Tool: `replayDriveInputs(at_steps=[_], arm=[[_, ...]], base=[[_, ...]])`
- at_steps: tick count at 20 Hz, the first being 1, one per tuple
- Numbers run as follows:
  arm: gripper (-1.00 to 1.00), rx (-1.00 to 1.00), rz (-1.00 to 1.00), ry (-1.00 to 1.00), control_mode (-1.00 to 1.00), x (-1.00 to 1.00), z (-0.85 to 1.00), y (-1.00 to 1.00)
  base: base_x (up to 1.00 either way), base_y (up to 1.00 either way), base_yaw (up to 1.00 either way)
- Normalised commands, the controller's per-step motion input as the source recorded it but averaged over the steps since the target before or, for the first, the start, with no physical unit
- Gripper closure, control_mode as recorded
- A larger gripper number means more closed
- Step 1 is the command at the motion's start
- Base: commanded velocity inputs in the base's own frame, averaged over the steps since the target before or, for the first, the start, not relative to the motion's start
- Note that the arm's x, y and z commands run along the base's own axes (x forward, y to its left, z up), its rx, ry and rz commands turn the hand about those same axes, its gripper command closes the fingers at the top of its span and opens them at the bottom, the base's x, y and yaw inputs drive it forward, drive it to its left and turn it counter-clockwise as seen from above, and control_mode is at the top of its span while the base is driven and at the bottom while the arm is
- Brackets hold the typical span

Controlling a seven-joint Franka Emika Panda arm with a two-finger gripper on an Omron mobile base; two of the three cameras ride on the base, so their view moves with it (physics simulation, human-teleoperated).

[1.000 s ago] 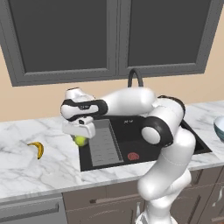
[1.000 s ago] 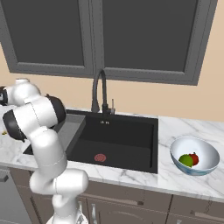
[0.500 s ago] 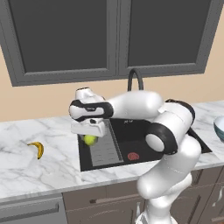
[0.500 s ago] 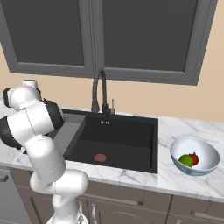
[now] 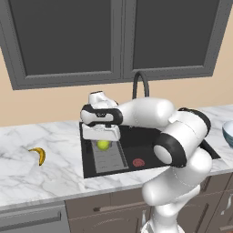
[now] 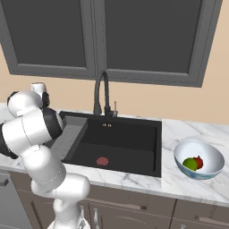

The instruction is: There is a mixed pile of frozen fruits and vegetables on the counter. Locate all the frozen vegetables and place the items in a bowl on the counter. Take all the frozen fruits and defrost them in a running sink.

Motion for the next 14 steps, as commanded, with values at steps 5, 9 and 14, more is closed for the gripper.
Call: replayDriveInputs(at_steps=[5, 9, 14], arm=[[1.0, 0.01, 0.07, 0.0, -1.0, 0.03, -0.06, -0.41], [1.0, 0.01, 0.08, 0.0, -1.0, 0.04, -0.05, -0.4], [1.0, 0.01, 0.07, 0.01, -1.0, 0.05, -0.08, -0.41]], base=[[0.0, 0.0, 0.0], [0.0, 0.0, 0.0], [0.0, 0.0, 0.0]])
